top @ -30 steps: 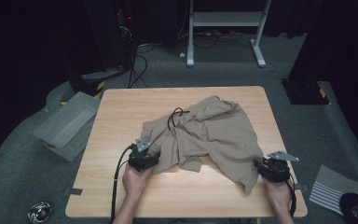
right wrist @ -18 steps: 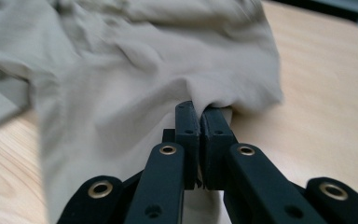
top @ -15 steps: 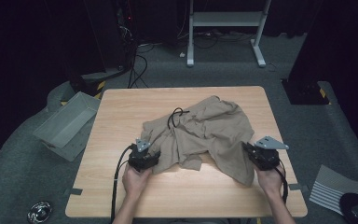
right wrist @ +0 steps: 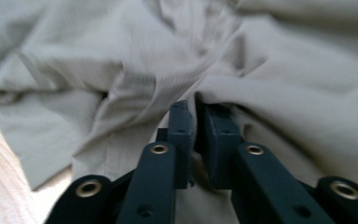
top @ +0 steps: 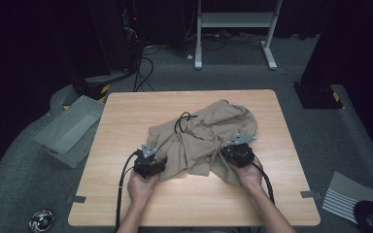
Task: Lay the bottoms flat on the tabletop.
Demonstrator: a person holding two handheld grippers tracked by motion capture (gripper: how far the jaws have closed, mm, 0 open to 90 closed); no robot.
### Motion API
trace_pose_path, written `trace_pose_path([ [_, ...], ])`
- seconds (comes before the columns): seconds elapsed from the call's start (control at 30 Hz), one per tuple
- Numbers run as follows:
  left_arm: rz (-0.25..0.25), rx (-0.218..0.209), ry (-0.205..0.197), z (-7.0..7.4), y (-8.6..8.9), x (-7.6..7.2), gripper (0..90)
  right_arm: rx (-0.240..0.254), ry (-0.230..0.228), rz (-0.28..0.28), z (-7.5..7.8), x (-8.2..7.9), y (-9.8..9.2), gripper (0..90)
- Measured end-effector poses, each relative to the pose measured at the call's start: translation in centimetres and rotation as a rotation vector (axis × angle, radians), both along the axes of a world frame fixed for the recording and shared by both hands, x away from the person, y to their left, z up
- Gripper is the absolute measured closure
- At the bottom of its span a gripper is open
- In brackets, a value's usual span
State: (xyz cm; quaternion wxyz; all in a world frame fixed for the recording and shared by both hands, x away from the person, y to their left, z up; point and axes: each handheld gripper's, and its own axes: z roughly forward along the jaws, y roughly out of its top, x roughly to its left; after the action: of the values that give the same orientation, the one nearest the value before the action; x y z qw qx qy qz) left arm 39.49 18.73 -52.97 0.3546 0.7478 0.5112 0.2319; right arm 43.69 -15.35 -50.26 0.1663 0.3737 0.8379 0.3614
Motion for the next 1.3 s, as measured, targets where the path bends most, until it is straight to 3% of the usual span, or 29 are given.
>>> trace_pose_path([
  [0.13,0.0,0.0,0.0,0.0,0.0,0.0,41.2,0.029,0.03,0.014,-0.2,-0.3,-0.3,69.4],
  [0.23,0.0,0.0,0.0,0.0,0.0,0.0,41.2,0.055,0.02,0.014,0.5,-1.2,-1.0,64.8],
  [0.33,0.0,0.001,0.0,0.0,0.0,0.0,41.2,0.109,-0.014,-0.01,1.8,-3.0,-3.1,61.5],
  [0.47,0.0,0.0,0.0,0.0,0.0,0.0,41.2,0.115,-0.031,-0.036,2.0,-4.4,-5.0,61.5],
  [0.5,0.0,0.001,0.0,0.0,0.0,0.0,41.1,0.117,-0.029,-0.059,1.9,-5.2,-6.3,61.5],
  [0.7,0.0,0.001,0.0,0.0,0.0,0.0,41.1,0.134,-0.023,-0.103,0.9,-7.6,-9.2,61.2],
  [0.8,0.0,0.001,0.0,0.0,0.0,0.0,41.1,0.134,-0.016,-0.144,0.0,-8.2,-10.4,61.5],
  [0.87,0.0,0.001,0.0,0.0,0.0,0.0,41.1,0.108,-0.014,-0.181,-0.7,-8.2,-10.9,61.6],
  [1.07,0.0,0.002,0.0,0.0,0.0,0.0,41.1,0.042,-0.015,-0.189,-1.9,-7.5,-10.1,60.0],
  [1.2,0.0,0.001,0.0,0.0,0.0,0.0,41.1,0.016,-0.059,-0.125,-1.6,-7.5,-8.1,59.3],
  [1.3,0.0,0.002,-0.001,0.0,0.0,0.0,41.1,0.03,-0.098,-0.08,-0.5,-7.3,-6.9,58.8],
])
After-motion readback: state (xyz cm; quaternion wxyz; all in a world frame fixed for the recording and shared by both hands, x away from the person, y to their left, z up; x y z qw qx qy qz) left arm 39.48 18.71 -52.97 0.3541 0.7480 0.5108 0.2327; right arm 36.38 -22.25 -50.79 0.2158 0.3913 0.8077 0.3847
